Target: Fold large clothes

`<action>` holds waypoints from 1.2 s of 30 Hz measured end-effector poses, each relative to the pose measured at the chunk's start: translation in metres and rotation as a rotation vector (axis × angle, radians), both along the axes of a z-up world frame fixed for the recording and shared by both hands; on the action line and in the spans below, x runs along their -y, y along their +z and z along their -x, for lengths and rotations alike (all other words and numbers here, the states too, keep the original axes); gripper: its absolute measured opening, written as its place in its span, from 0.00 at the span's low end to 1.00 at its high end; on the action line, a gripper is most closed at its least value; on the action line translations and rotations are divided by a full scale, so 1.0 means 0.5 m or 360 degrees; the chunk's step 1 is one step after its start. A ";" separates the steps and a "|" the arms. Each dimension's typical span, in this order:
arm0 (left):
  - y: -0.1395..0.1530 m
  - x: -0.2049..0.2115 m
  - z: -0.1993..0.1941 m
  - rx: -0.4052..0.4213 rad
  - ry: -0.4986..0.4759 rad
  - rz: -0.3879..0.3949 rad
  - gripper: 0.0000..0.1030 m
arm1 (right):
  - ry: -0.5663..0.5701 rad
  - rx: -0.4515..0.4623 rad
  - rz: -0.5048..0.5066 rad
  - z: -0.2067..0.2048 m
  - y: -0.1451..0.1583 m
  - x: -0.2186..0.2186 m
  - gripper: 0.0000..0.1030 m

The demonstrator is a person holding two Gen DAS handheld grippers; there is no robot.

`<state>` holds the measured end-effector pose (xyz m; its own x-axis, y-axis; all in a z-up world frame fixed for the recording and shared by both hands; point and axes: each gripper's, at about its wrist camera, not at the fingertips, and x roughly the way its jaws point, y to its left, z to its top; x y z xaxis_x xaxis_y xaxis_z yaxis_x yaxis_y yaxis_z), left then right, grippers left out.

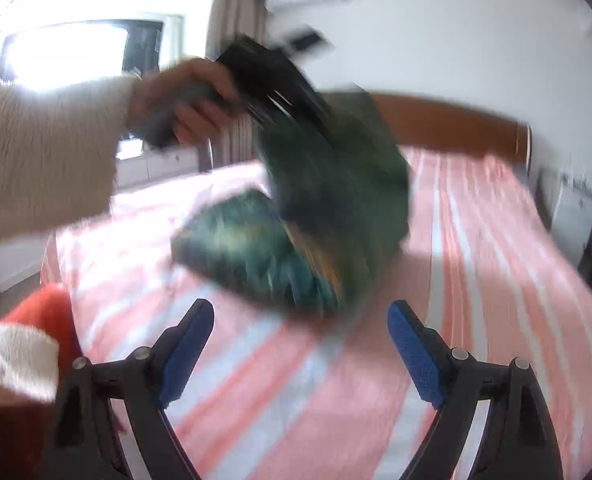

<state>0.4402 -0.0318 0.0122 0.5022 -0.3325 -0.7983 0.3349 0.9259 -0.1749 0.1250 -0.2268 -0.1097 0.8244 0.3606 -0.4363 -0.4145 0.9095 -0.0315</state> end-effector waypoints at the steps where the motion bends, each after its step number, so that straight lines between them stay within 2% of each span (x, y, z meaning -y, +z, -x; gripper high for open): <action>1: -0.009 -0.034 -0.003 -0.0008 0.0040 0.0024 0.25 | -0.0027 -0.0059 0.0011 -0.002 -0.026 0.013 0.85; 5: -0.084 -0.190 -0.004 -0.0068 0.0294 0.0073 0.25 | -0.0094 -0.0266 -0.0031 -0.020 -0.091 0.061 0.85; 7: -0.149 -0.252 -0.005 -0.0152 0.0420 0.0101 0.26 | -0.0105 -0.0309 -0.0059 -0.015 -0.103 0.080 0.85; 9: -0.217 -0.306 -0.003 -0.0233 0.0497 0.0207 0.28 | -0.0103 -0.0329 -0.0060 -0.013 -0.105 0.087 0.85; 12: -0.274 -0.321 -0.001 -0.0249 0.0542 0.0340 0.37 | -0.0101 -0.0356 -0.0049 -0.003 -0.118 0.070 0.85; 14: -0.294 -0.328 -0.012 -0.0257 0.0560 0.0421 0.49 | -0.0088 -0.0366 -0.0037 -0.012 -0.134 0.065 0.85; 15: -0.297 -0.332 -0.015 -0.0260 0.0568 0.0471 0.56 | -0.0080 -0.0376 -0.0031 -0.013 -0.140 0.061 0.85; 18: -0.297 -0.357 -0.006 -0.0262 0.0570 0.0557 0.67 | -0.0067 -0.0392 -0.0009 -0.014 -0.151 0.052 0.85; 19: -0.293 -0.361 0.003 -0.0253 0.0571 0.0559 0.74 | -0.0062 -0.0388 -0.0009 -0.013 -0.148 0.050 0.85; 24: -0.270 -0.386 0.024 -0.0174 0.0606 0.0468 0.84 | -0.0041 -0.0335 -0.0009 0.001 -0.143 0.047 0.85; 30: -0.234 -0.426 0.063 -0.0106 0.0665 0.0386 0.85 | -0.0020 -0.0332 -0.0036 0.003 -0.147 0.052 0.85; 36: -0.199 -0.457 0.119 -0.0024 0.0740 0.0429 0.85 | -0.0034 -0.0313 -0.0059 0.005 -0.142 0.060 0.85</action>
<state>0.3809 0.1966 -0.0873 0.6345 -0.2718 -0.7236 -0.1043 0.8975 -0.4286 0.1225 -0.2570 -0.1808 0.7321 0.3627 -0.5766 -0.3901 0.9172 0.0816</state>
